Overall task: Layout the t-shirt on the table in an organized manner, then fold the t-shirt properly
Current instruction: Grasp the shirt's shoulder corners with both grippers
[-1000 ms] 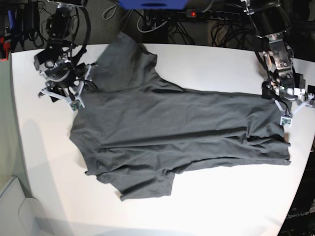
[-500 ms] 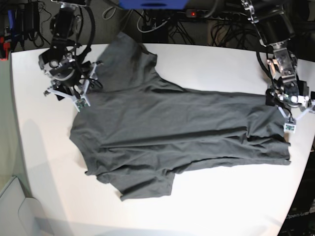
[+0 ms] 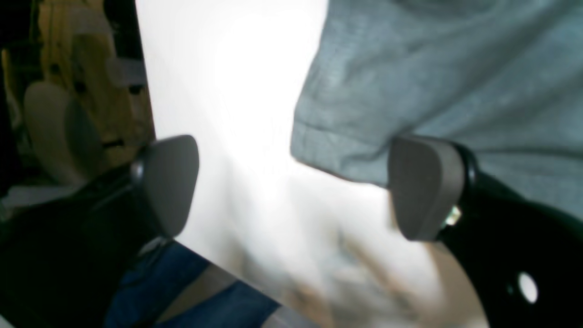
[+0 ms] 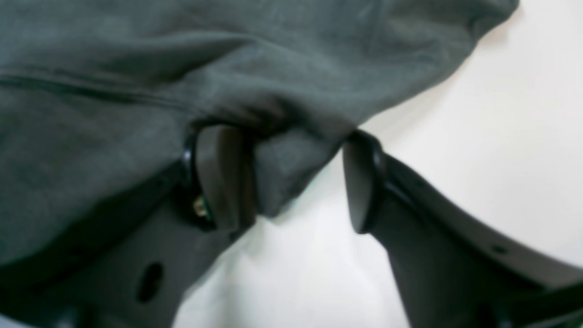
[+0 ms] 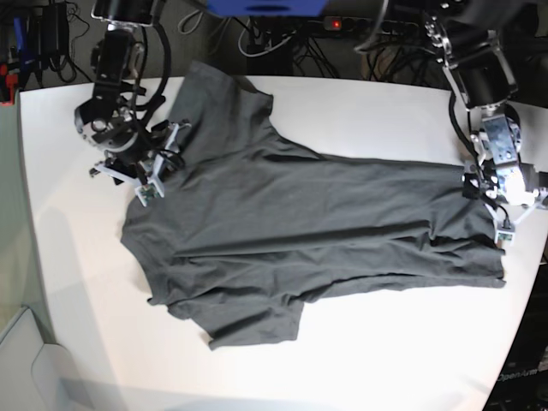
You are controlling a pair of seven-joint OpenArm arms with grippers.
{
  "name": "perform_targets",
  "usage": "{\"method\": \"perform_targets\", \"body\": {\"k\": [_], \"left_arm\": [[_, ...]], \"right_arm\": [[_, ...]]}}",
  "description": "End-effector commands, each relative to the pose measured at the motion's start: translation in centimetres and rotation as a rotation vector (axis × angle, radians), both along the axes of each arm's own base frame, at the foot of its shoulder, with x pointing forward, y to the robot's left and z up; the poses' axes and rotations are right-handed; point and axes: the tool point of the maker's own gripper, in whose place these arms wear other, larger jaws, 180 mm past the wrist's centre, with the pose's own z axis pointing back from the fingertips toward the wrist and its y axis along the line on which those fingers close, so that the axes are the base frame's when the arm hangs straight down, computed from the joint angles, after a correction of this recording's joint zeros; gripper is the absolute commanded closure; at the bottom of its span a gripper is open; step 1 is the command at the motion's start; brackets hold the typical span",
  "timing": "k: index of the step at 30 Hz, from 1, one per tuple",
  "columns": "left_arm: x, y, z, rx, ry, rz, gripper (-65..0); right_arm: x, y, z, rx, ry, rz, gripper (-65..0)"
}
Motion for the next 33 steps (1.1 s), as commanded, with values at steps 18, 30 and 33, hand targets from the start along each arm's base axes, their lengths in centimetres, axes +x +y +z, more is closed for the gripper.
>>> {"method": "perform_targets", "body": {"k": [18, 30, 33], "left_arm": [[0.9, -5.0, -7.0, -0.174, -0.041, -0.095, -65.0], [0.6, -7.4, -7.7, -0.409, -0.169, -0.018, -39.2], [0.1, -8.2, -8.3, -0.48, -0.191, 0.012, -39.1]], "right_arm": [[0.3, -0.8, -0.7, -0.045, 0.045, 0.002, -13.7], [0.4, -1.5, -0.6, -0.061, 0.042, 0.004, -13.7], [0.4, -1.5, -0.6, -0.061, 0.04, 0.004, -13.7]]}}
